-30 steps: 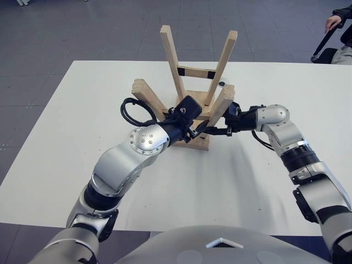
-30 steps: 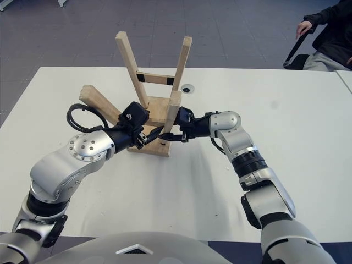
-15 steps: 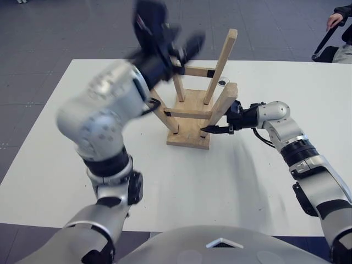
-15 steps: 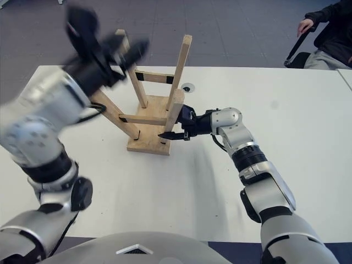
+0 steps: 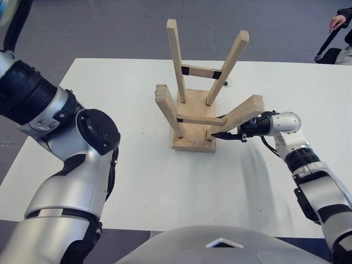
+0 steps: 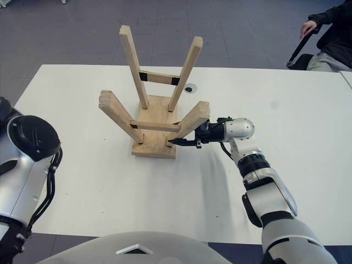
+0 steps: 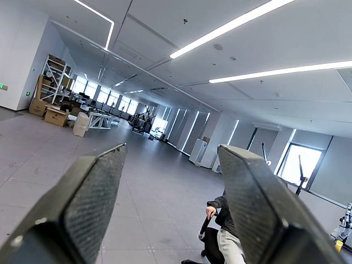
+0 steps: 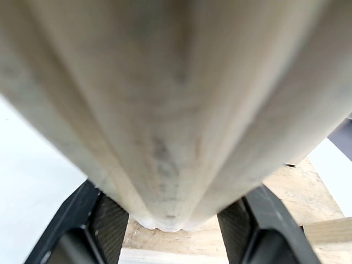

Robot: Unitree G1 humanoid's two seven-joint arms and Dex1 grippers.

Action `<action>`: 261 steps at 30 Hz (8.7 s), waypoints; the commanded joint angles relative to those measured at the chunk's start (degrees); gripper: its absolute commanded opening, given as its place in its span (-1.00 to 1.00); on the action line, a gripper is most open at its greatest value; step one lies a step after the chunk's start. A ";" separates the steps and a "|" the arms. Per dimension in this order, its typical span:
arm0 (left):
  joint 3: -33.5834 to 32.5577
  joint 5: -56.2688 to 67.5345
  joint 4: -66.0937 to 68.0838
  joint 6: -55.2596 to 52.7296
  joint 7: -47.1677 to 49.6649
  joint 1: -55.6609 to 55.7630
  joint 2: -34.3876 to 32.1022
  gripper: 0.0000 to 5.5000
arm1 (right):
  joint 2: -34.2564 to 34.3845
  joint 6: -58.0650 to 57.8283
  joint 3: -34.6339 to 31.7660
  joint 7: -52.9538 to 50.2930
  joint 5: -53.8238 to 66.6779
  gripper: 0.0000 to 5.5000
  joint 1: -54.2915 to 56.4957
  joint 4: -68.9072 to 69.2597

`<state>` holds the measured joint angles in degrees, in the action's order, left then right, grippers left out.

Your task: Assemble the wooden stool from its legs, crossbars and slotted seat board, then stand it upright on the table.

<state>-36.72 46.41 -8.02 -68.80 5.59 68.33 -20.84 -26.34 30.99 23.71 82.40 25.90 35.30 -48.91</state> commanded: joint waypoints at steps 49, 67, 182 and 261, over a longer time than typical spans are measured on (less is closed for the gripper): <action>30.17 -16.31 -11.67 25.24 -22.67 -67.07 -1.25 0.11 | -15.63 -64.60 -34.54 -82.56 84.87 0.98 -3.56 85.85; 29.77 -17.10 -9.10 24.90 -23.40 -63.03 -1.23 0.11 | -20.90 -70.93 -32.79 -64.08 60.14 0.98 -23.23 86.91; 33.75 -3.90 -28.76 -4.08 -29.20 -63.91 -10.65 -0.18 | -5.52 -35.52 -14.74 -15.19 -17.21 1.00 15.73 -3.41; 42.42 -23.75 -11.98 25.08 -38.93 -61.80 -7.77 -0.61 | -8.69 -43.09 -19.77 -4.57 -16.84 1.00 8.50 7.25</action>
<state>7.31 23.39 -22.81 -46.09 -31.96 6.39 -27.17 -34.27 -11.86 4.59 77.27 8.23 42.09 -42.95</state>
